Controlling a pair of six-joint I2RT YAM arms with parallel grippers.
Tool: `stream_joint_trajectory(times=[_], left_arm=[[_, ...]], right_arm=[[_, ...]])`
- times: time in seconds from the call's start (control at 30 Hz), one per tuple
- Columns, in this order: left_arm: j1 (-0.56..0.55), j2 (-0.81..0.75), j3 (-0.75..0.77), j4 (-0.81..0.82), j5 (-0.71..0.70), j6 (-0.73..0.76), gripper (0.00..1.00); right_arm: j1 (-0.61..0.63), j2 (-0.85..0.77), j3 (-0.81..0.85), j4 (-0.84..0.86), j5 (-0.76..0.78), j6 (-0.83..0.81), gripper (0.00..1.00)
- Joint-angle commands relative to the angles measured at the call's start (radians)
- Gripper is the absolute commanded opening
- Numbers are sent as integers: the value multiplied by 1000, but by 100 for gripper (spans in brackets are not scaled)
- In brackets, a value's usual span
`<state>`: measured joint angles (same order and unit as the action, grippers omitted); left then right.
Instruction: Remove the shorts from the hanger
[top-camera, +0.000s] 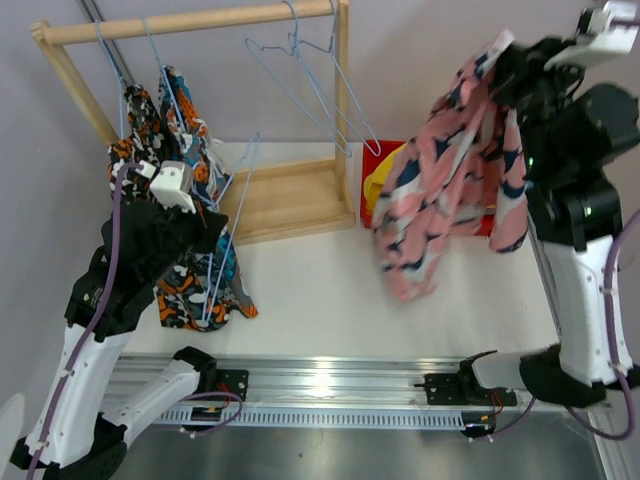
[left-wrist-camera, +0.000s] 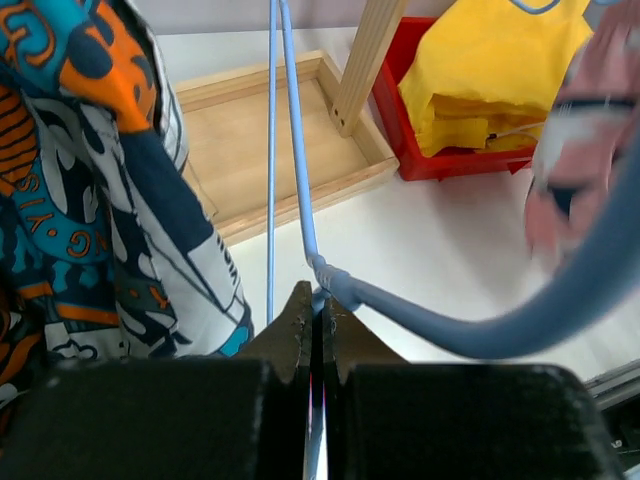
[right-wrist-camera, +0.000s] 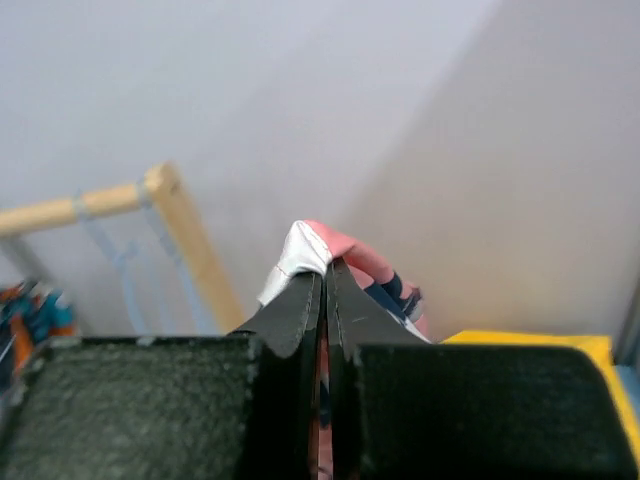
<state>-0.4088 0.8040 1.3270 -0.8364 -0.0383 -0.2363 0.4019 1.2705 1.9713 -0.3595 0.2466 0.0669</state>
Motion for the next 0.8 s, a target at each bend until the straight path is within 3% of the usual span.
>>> stream_joint_trajectory(times=[0.0,0.1,0.17,0.3,0.37,0.4,0.43,0.47,0.53,0.57,0.67,0.77], left_arm=[[-4,29,-3,109,29,-23,0],[-4,92,27,143,17,-26,0],[-4,153,76,152,0,-21,0],[16,268,197,187,-46,-6,0],[34,331,291,187,-46,2,0],[41,396,308,188,-46,6,0],[48,429,330,195,-46,11,0],[63,461,353,198,-48,20,0],[83,558,457,198,-38,22,0],[93,589,515,186,-38,25,0],[102,701,693,136,-51,23,0],[103,803,868,106,-57,25,0]], right_arm=[[-107,205,240,14,2,-21,0],[-172,381,375,-16,-16,-10,0],[-202,446,373,7,-27,5,0],[-230,417,53,137,-58,60,0],[-232,371,-196,210,-56,99,0],[-233,363,-260,208,-61,115,6],[-238,362,-346,185,-96,132,23],[-244,359,-386,139,-127,177,68],[-245,325,-512,158,-151,227,77],[-245,260,-680,238,-167,270,82],[-239,156,-964,411,-228,323,84],[-226,83,-1066,447,-234,369,84]])
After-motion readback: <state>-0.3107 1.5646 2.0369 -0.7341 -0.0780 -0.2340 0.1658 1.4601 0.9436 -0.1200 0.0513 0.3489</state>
